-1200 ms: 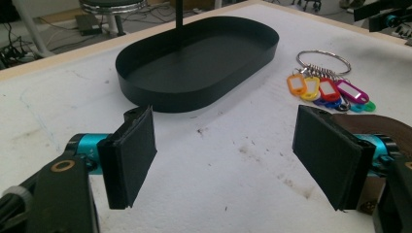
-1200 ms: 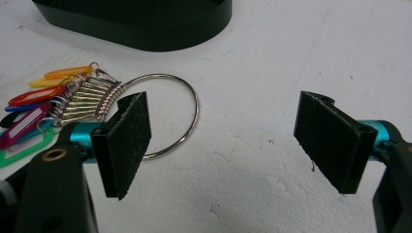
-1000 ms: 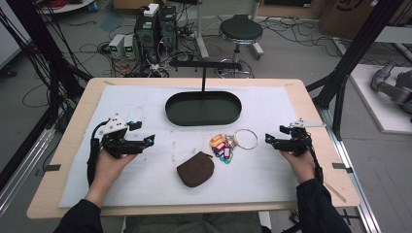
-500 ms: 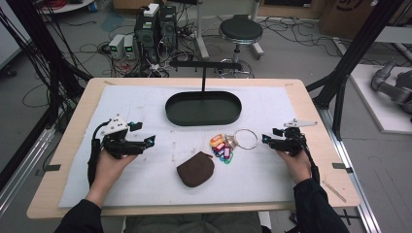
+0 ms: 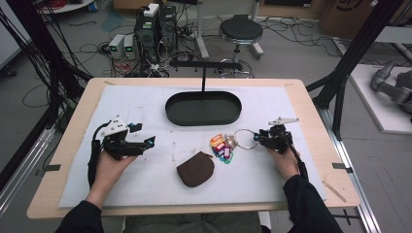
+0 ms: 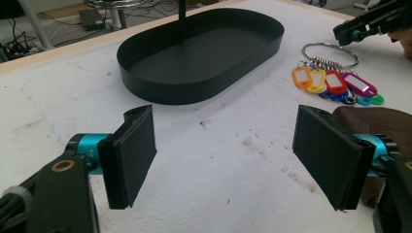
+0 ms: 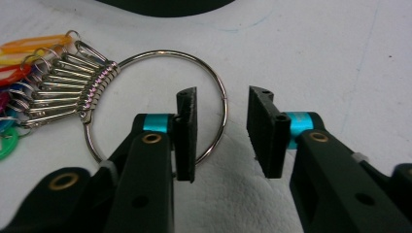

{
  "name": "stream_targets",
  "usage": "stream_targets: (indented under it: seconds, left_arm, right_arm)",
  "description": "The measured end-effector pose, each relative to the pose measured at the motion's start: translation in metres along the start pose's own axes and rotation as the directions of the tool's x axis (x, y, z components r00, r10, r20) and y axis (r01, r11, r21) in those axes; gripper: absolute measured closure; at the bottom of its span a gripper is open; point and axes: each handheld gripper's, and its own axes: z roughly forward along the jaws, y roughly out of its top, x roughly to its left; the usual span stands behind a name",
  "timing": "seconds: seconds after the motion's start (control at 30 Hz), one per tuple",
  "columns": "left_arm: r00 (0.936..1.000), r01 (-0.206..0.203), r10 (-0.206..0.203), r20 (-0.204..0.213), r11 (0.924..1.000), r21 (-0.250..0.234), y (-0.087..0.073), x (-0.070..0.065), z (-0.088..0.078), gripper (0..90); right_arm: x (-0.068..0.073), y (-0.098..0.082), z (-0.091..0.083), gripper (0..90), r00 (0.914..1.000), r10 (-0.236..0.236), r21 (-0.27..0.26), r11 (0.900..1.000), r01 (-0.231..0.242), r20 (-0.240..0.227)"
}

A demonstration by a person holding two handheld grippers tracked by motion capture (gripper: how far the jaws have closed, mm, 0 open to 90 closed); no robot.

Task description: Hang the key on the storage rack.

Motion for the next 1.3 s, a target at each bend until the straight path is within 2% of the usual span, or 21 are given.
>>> stream_targets:
  seconds: [0.17,0.33,0.4,0.43,0.73,0.8,0.93,0.97,1.0,1.07,1.1,1.13,1.2,1.3]
  left_arm:
    - [1.0000,0.001,-0.001,0.001,1.0000,-0.002,-0.001,0.000,0.000,23.6]
    - [1.0000,0.003,-0.003,0.000,1.0000,0.002,-0.001,0.000,0.000,23.6]
    - [1.0000,0.000,0.000,-0.001,1.0000,0.002,-0.001,-0.001,0.000,23.6]
    - [1.0000,-0.001,0.001,-0.002,1.0000,0.003,-0.001,-0.001,0.000,23.6]
    - [1.0000,0.001,-0.001,-0.004,1.0000,0.007,-0.002,-0.001,0.000,23.6]
    - [1.0000,0.001,-0.001,-0.003,1.0000,0.006,-0.002,0.000,0.001,23.6]
    - [1.0000,-0.001,0.001,-0.003,1.0000,0.004,-0.002,0.000,0.001,23.7]
    - [1.0000,-0.002,0.002,-0.004,1.0000,0.002,-0.002,0.000,0.001,23.7]
    - [1.0000,-0.004,0.004,-0.005,1.0000,-0.001,-0.002,0.000,0.001,23.7]
    - [1.0000,-0.007,0.007,-0.004,1.0000,-0.004,-0.001,0.000,0.002,23.8]
    - [1.0000,-0.007,0.007,-0.004,1.0000,-0.004,-0.001,0.000,0.002,23.9]
    - [1.0000,-0.007,0.007,-0.005,1.0000,-0.006,-0.001,-0.001,0.002,23.9]
    - [0.9999,-0.009,0.009,-0.006,0.9999,-0.006,-0.001,-0.001,0.002,24.0]
    - [0.9999,-0.010,0.010,-0.010,0.9998,-0.015,-0.001,-0.001,0.002,24.2]
  right_arm:
    - [0.003,0.001,0.005,73.2,0.9995,-0.012,0.044,0.999,0.011,0.030]
    - [0.004,0.001,0.006,74.7,0.9993,-0.005,0.049,0.999,0.003,0.037]
    - [0.005,0.001,0.006,83.1,0.9996,-0.006,0.048,0.999,0.005,0.027]
    - [0.008,0.001,0.006,85.3,0.9994,-0.021,0.051,0.998,0.020,0.029]
    - [0.008,0.002,0.005,87.3,0.9997,-0.005,0.051,0.999,0.004,0.022]
    - [0.007,0.002,0.002,87.3,0.9999,0.004,0.038,0.999,-0.005,0.012]
    - [0.004,0.003,-0.007,87.3,0.9994,0.033,-0.024,0.999,-0.033,-0.013]
    - [0.004,0.003,-0.007,87.3,0.9994,0.033,-0.024,0.999,-0.033,-0.013]
    - [0.002,0.004,-0.012,87.3,0.9979,0.051,-0.049,0.997,-0.053,-0.041]
    - [0.001,0.004,-0.016,87.3,0.9958,0.059,-0.083,0.994,-0.065,-0.069]
    - [0.001,0.004,-0.016,87.3,0.9958,0.059,-0.083,0.994,-0.065,-0.069]
    - [0.001,0.005,-0.020,87.2,0.9930,0.065,-0.114,0.990,-0.076,-0.098]
    - [0.002,0.006,-0.022,87.2,0.9920,0.066,-0.124,0.989,-0.079,-0.108]
    - [0.003,0.006,-0.026,87.1,0.9852,0.080,-0.158,0.982,-0.104,-0.151]
